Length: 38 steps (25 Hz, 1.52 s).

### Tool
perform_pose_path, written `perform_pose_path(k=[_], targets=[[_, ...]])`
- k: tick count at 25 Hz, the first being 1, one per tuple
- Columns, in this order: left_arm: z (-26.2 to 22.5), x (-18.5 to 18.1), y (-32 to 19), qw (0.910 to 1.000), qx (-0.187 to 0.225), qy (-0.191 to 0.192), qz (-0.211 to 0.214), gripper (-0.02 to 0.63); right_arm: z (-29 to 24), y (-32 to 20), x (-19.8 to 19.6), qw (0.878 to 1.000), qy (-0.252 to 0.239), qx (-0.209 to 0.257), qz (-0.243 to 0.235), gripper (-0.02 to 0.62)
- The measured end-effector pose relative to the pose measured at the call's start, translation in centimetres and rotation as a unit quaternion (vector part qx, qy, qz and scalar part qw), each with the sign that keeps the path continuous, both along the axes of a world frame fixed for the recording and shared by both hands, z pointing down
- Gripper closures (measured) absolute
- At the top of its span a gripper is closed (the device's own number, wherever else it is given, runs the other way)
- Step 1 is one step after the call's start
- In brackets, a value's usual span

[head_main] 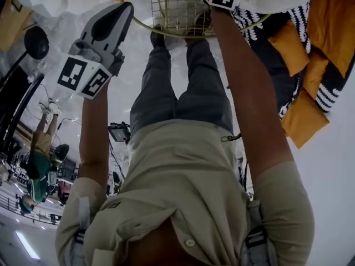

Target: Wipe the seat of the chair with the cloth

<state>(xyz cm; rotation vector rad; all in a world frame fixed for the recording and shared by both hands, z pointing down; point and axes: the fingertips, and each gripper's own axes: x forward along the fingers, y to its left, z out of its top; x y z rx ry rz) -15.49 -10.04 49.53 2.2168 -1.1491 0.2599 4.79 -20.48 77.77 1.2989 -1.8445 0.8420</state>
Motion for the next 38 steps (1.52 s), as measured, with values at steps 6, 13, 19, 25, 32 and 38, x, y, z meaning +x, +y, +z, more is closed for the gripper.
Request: perform_pose_path(k=[6, 13, 19, 25, 32, 38], targets=[[-0.3, 0.7, -0.9, 0.9999, 0.006, 0.005, 0.008, 0.591, 0.4, 3.4, 10.7, 0.994, 0.053, -0.035, 0.090, 0.551], [-0.6, 2.4, -2.4, 0.9993, 0.010, 0.011, 0.033, 0.591, -6.2, 5.7, 22.2, 0.975, 0.092, 0.030, 0.200, 0.551], [-1.3, 4.3, -3.0, 0.9984, 0.015, 0.011, 0.053, 0.591, -7.0, 5.8, 23.2, 0.975, 0.102, 0.043, 0.195, 0.551], [-1.2, 4.0, -2.6, 0.9986, 0.014, 0.008, 0.050, 0.591, -5.4, 5.1, 20.7, 0.979, 0.092, 0.031, 0.177, 0.551], [0.1, 2.2, -1.0, 0.9997, 0.003, 0.005, 0.025, 0.591, -0.6, 1.9, 9.5, 0.994, 0.051, 0.002, 0.094, 0.551], [0.9, 0.3, 0.1, 1.0000, -0.004, 0.003, 0.005, 0.591, -3.2, -2.3, 2.9, 0.997, -0.008, 0.062, 0.043, 0.551]])
